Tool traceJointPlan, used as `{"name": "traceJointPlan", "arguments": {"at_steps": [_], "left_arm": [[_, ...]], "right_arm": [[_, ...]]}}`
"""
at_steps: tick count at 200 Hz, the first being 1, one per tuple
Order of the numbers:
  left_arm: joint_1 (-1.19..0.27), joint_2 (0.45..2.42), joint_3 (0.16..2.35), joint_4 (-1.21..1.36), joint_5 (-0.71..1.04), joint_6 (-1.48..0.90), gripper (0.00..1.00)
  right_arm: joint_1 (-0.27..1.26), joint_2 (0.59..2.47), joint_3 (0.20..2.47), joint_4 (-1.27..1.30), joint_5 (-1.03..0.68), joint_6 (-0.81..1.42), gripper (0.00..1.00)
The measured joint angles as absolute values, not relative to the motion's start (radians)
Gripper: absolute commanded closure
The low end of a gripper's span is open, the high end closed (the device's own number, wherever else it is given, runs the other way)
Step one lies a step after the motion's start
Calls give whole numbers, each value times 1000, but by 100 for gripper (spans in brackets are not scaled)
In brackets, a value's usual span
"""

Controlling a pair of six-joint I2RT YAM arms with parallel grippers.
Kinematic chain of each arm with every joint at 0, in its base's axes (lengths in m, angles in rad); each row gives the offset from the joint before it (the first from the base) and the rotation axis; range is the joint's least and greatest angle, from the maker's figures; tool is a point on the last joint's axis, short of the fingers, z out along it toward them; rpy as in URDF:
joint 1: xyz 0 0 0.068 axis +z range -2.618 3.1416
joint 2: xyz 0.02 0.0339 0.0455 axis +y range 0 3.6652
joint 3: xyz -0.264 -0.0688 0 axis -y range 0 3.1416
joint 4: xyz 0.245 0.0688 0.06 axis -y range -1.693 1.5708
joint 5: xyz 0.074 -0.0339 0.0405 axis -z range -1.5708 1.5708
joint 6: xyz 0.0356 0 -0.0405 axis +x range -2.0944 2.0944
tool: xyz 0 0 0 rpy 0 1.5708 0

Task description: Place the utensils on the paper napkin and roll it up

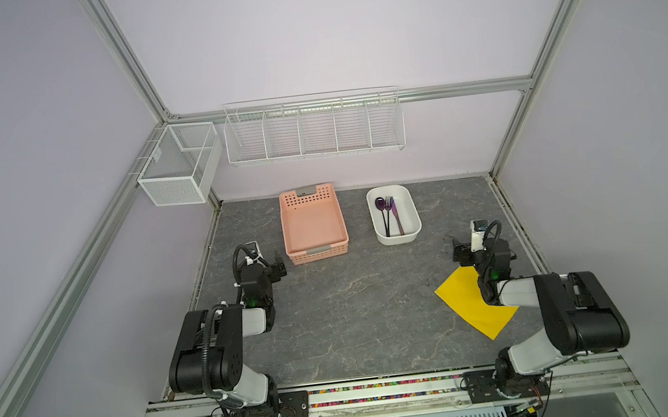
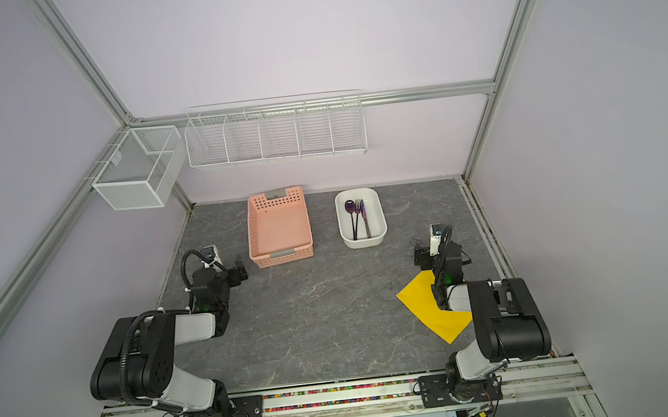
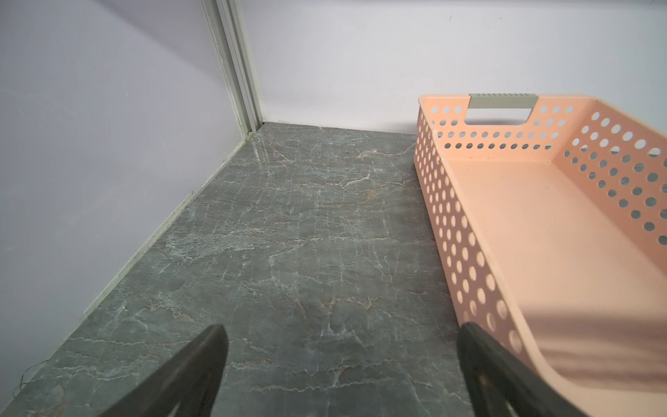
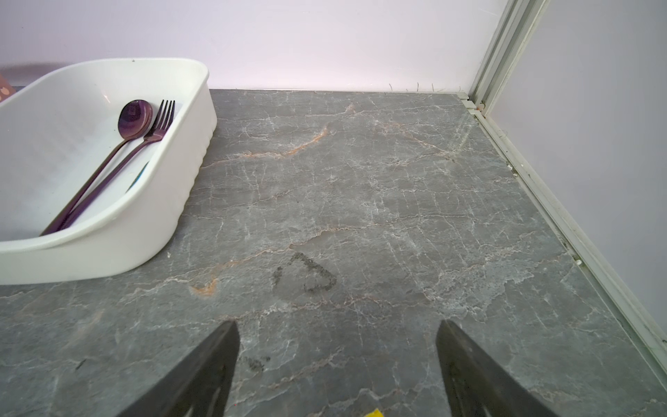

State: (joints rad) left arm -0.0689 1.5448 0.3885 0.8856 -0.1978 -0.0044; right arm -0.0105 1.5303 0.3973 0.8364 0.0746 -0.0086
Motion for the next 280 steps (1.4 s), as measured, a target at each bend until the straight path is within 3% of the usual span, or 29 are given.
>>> {"name": "traceJointPlan", "arguments": {"at_steps": [168, 215, 280], "left_arm": [[-59, 1545, 389, 885, -211, -7, 1], [-59, 1494, 392, 822, -239, -19, 1], [-62, 1291, 550, 487, -284, -72, 1]], "right_arm": [[5, 1520, 401, 811, 93, -16, 12], [29, 1431, 502, 597, 118, -24, 12], [64, 1236, 667, 125, 118, 57, 10]]}}
